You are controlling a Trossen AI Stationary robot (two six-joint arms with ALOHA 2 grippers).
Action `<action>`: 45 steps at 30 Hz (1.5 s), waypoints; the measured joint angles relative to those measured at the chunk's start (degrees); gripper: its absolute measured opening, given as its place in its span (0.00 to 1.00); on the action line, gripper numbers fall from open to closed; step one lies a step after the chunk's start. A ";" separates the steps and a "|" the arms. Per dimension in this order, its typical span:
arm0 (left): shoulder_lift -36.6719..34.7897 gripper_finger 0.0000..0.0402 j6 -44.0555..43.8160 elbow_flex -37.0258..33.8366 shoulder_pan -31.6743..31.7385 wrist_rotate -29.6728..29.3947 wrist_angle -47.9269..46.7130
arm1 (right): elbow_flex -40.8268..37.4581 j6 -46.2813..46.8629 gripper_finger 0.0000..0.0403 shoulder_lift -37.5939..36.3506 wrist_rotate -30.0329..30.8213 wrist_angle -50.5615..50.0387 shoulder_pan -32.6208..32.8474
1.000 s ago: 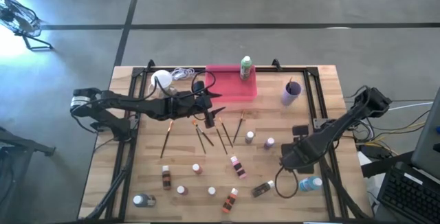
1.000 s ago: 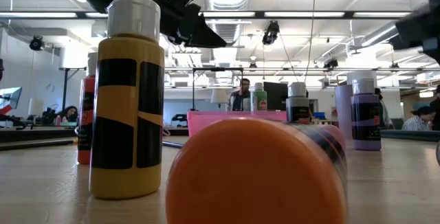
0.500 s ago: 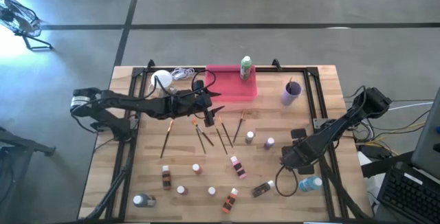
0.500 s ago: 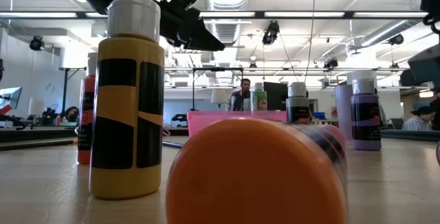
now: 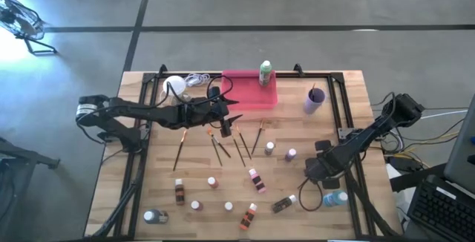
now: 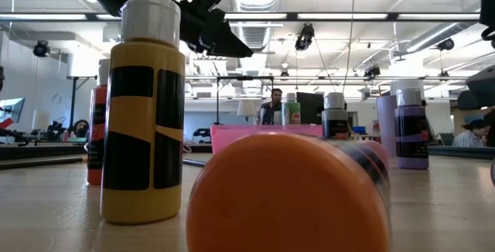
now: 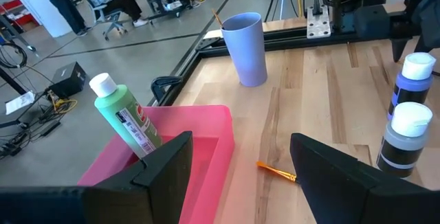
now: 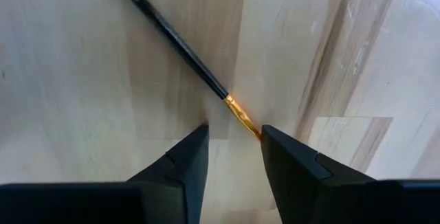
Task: Pick & Place Paint Supplies
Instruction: Put the black gold paint brush into the violet cup
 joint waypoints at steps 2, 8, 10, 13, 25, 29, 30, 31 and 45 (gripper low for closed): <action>0.00 0.62 0.00 0.00 0.00 0.00 0.02 | -0.05 -0.02 0.32 0.00 0.40 0.25 0.02; 0.00 0.62 0.00 0.00 0.00 0.00 0.00 | -0.13 1.30 0.28 0.04 0.76 0.54 0.02; 0.00 0.62 0.00 0.00 -0.02 0.00 0.00 | -0.04 1.31 0.26 0.06 0.89 0.57 0.02; 0.00 0.62 0.00 0.00 -0.02 -0.01 0.00 | 0.35 1.29 0.25 0.13 1.45 0.52 0.05; 0.00 0.62 0.00 0.00 -0.02 -0.02 0.02 | 0.77 1.31 0.30 0.17 3.20 0.37 0.00; 0.00 0.62 0.00 0.00 -0.02 -0.02 0.02 | 0.39 1.38 0.33 0.15 3.27 0.61 -0.02; 0.00 0.62 -0.03 0.00 -0.02 -0.02 0.02 | 0.28 1.38 0.33 0.15 3.25 0.63 -0.02; 0.00 0.62 -0.07 0.00 -0.02 -0.02 0.02 | 0.24 1.44 0.33 0.15 3.23 0.67 -0.02; 0.00 0.62 -0.15 0.00 0.00 -0.02 0.00 | -0.61 2.45 0.13 0.10 1.12 2.87 -0.02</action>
